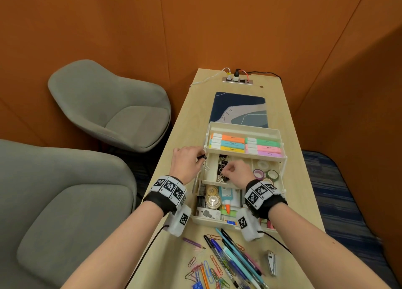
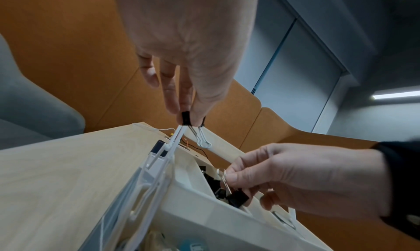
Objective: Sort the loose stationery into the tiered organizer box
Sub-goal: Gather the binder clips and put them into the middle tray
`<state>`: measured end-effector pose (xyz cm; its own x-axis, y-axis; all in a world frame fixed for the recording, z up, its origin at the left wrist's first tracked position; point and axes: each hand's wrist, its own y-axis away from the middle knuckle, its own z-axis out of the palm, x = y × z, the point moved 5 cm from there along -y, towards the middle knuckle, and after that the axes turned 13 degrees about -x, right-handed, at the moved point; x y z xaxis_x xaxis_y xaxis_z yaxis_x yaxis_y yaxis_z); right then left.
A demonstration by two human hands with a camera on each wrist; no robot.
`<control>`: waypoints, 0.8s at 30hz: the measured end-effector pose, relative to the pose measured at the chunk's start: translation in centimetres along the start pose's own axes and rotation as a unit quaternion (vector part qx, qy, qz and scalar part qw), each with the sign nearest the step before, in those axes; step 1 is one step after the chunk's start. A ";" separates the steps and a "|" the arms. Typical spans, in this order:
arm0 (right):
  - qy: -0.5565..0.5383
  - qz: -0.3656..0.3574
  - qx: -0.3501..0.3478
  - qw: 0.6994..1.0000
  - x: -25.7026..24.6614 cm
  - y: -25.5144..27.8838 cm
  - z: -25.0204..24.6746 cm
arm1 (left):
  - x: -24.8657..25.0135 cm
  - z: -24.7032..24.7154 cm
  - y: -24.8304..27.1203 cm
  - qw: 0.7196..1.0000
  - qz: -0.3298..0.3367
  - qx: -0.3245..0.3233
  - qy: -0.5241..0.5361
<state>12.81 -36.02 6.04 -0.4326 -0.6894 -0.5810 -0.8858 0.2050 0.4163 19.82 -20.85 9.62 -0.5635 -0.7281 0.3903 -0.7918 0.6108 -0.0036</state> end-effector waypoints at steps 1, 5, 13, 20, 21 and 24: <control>-0.013 0.012 0.014 1.000 0.1 -0.1 -0.3 | 0.0 0.0 0.0 1.000 -0.001 -0.002 0.000; 0.036 0.051 0.040 0.997 0.1 0.1 -0.1 | 0.4 0.1 -0.2 1.000 0.004 -0.015 -0.011; 0.071 -0.003 0.099 0.993 -0.2 0.8 0.6 | 2.6 0.8 -0.8 0.998 0.037 -0.032 -0.038; 0.011 -0.012 0.123 0.992 2.1 4.7 -0.7 | 5.3 3.5 -2.2 0.992 0.085 -0.077 -0.056; 0.003 -0.018 0.121 0.992 2.4 5.5 -0.6 | 5.6 3.7 -2.4 0.992 0.087 -0.065 -0.057; -0.031 -0.031 0.114 0.993 3.3 7.8 -0.2 | 5.7 4.0 -2.7 0.998 0.043 -0.025 -0.038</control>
<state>4.54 -36.86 7.51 -0.3791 -0.6636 -0.6449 -0.9231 0.3197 0.2137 17.81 -27.90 8.22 -0.6464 -0.6932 0.3188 -0.7283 0.6851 0.0129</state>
